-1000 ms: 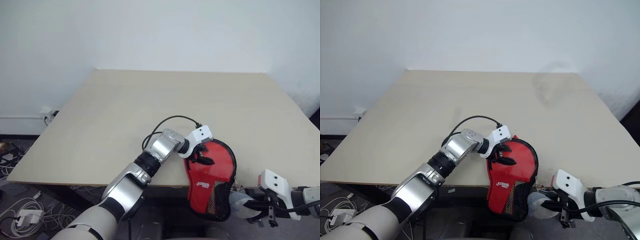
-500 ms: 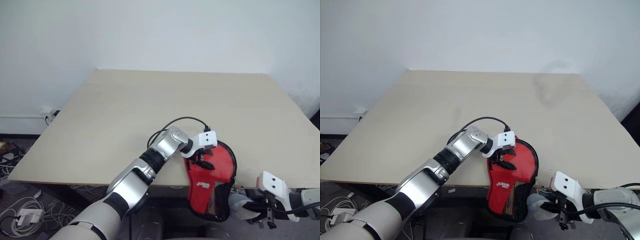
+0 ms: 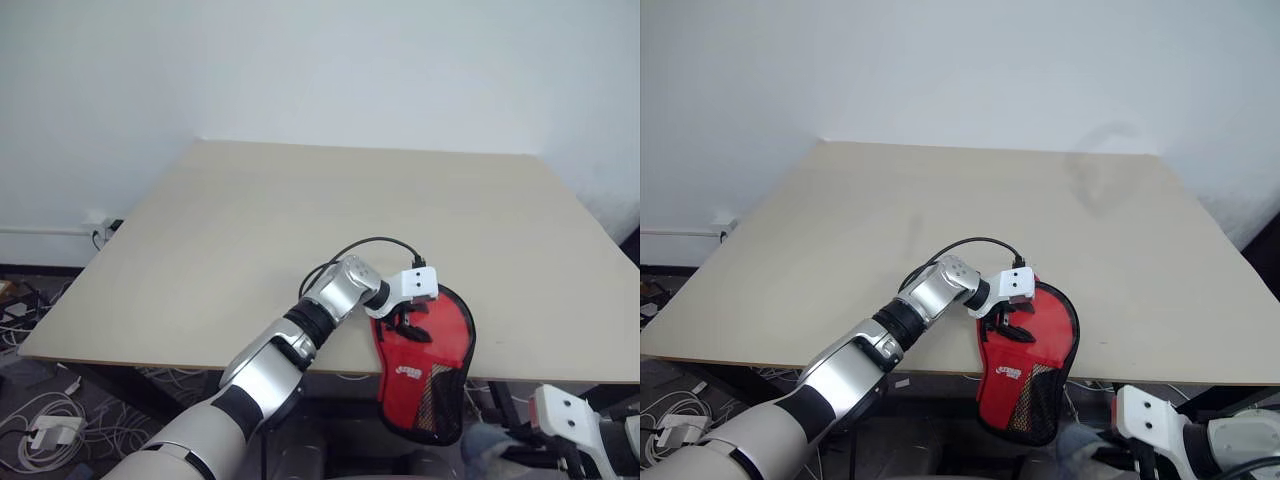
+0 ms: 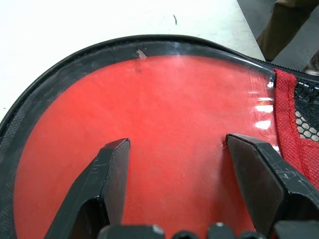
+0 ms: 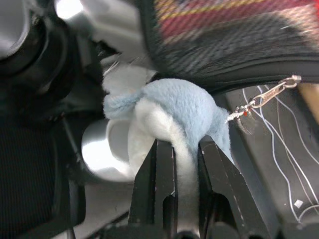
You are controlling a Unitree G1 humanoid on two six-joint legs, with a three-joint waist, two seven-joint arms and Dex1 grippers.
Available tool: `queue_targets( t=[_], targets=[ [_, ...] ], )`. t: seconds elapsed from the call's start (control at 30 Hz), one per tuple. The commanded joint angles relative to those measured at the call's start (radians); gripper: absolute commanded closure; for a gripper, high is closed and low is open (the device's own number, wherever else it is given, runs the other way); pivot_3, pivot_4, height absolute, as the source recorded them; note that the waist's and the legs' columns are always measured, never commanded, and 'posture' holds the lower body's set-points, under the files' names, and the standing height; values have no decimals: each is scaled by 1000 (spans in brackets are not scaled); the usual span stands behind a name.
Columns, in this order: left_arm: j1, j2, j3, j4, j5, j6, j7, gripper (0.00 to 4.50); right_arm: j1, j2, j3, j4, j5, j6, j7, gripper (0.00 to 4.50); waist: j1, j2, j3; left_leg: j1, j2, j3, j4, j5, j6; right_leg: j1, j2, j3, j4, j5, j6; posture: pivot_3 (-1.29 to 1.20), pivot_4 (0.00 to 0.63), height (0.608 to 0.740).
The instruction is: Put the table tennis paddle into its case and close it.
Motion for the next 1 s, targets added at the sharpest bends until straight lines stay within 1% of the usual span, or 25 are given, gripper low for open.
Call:
queue_targets(
  t=[0.03, 0.17, 0.33, 0.4, 0.47, 0.5, 0.53, 0.57, 0.67, 0.83, 1.0],
  targets=[
    [48, 5, -62, 89, 80, 28, -10, 1290, 81, -12, -28, -41, -48, -73, 58, 4436, 0, 0, -1, 0, 0, -1, -1, 0, 0, 1, 0, 0, -2, 0, 1, 0, 0, 724],
    [44, 0, -55, 102, 81, 24, 1, 1290, 192, -6, -77, -57, -95, -131, 102, 4436, 0, 0, -3, 0, 0, -2, -1, -3, 1, 3, 1, -1, -5, 0, 2, 0, 0, 724],
    [41, -11, -48, 113, 79, 19, 3, 1290, 278, 3, -142, -73, -117, -171, 153, 4436, 4, -2, -6, 0, 0, -2, -1, -4, 2, 4, 0, -1, -6, 0, 2, 0, 0, 724],
    [40, -13, -47, 116, 79, 17, 5, 1290, 276, 11, -160, -88, -103, -171, 155, 4436, 7, -2, -6, 0, 0, -2, -1, -4, 2, 4, 0, -1, -6, 0, 3, 0, 0, 724],
    [38, -14, -44, 120, 79, 16, 6, 1290, 222, 10, -159, -104, -92, -120, 116, 4436, 7, -2, -6, 0, 0, -2, -1, -5, 2, 4, 0, 0, -7, 0, 3, 0, 0, 724],
    [37, -15, -43, 122, 79, 15, 7, 1290, 180, 12, -152, -105, -90, -56, 76, 4086, 6, -3, -6, 0, 0, -2, -1, -5, 2, 4, 0, 0, -7, 0, 3, 0, 0, 724],
    [37, -15, -42, 124, 79, 13, 8, 1290, 147, 9, -143, -104, -89, -21, 58, 3705, 5, -3, -6, 0, 0, -2, 0, -5, 2, 4, 0, 0, -7, 0, 3, 0, 0, 724],
    [35, -16, -40, 127, 80, 11, 10, 1290, 124, 8, -136, -103, -90, 3, 51, 3422, 5, -3, -6, 0, 0, -2, 0, -5, 2, 4, 0, 0, -6, 0, 3, 0, 0, 724],
    [31, -15, -35, 135, 82, 9, 13, 1290, 99, 3, -138, -132, -62, 50, 77, 2321, 7, -3, -6, 0, 0, -2, 0, -5, 2, 4, 0, 0, -6, 0, 3, 0, 0, 724],
    [24, -11, -27, 149, 85, 1, 13, 1290, 26, 3, -168, -177, -11, 143, 81, 527, 2, -3, -6, 1, 0, -2, 0, -5, 2, 4, 0, 0, -6, 0, 3, 0, 0, 724],
    [16, -10, -20, 165, 88, -8, 15, 1290, -45, 3, -241, -175, 63, 219, 101, 527, -1, -3, -6, 1, 0, -2, 0, -5, 2, 4, 0, 0, -6, 0, 3, 0, 0, 724]
  ],
)
